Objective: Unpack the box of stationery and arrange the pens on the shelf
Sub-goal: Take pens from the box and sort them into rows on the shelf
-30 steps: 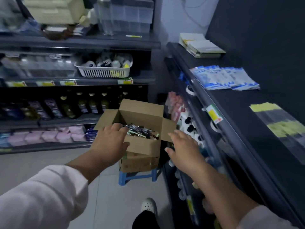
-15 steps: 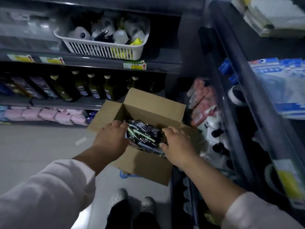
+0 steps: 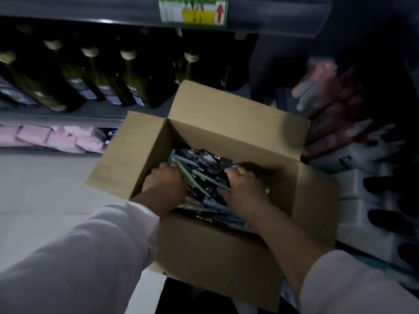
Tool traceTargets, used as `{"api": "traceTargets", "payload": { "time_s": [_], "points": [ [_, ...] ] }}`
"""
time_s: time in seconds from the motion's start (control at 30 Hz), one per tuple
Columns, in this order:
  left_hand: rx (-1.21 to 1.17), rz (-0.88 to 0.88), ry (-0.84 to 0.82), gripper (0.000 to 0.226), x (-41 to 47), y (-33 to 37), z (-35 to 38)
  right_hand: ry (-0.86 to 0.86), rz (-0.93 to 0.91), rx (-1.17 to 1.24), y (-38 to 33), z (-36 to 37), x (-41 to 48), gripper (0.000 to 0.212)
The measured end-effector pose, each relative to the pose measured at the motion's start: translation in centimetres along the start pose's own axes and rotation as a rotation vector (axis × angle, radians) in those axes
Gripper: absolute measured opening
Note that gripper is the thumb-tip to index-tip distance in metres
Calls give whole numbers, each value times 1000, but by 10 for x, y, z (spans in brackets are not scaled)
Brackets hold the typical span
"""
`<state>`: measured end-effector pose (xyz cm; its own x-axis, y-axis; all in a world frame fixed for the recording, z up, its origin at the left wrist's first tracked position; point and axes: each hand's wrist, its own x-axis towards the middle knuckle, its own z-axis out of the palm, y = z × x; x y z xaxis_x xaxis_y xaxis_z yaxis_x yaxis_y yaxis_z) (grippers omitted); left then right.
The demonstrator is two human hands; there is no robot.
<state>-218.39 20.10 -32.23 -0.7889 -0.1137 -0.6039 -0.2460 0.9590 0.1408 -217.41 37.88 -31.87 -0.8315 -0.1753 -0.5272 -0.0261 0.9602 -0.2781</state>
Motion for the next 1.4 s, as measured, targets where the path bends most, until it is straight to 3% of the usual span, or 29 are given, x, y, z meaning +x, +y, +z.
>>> {"api": "traceTargets", "payload": {
  "time_s": [0.4, 0.5, 0.63, 0.77, 0.9, 1.1, 1.33, 1.4],
  "points": [
    [-258, -209, -81, 86, 56, 8, 35, -23, 113, 25, 14, 61, 70, 93],
    [-284, -253, -101, 100, 61, 12, 37, 4, 128, 46, 14, 64, 75, 82],
    [-311, -268, -112, 99, 68, 15, 36, -29, 129, 88, 15, 67, 81, 74],
    [-418, -335, -114, 77, 71, 18, 37, -24, 133, 163, 19, 65, 84, 61],
    [-880, -410, -186, 27, 75, 14, 41, -52, 138, 257, 21, 63, 82, 45],
    [-1153, -459, -225, 23, 65, 16, 35, -50, 87, 423, 25, 61, 75, 33],
    [-1228, -235, -25, 23, 36, 27, 15, 14, 57, 529, 27, 41, 56, 22],
    [-1238, -179, -19, 12, 26, 30, 6, 17, 40, 500, 26, 32, 48, 27]
  ]
}}
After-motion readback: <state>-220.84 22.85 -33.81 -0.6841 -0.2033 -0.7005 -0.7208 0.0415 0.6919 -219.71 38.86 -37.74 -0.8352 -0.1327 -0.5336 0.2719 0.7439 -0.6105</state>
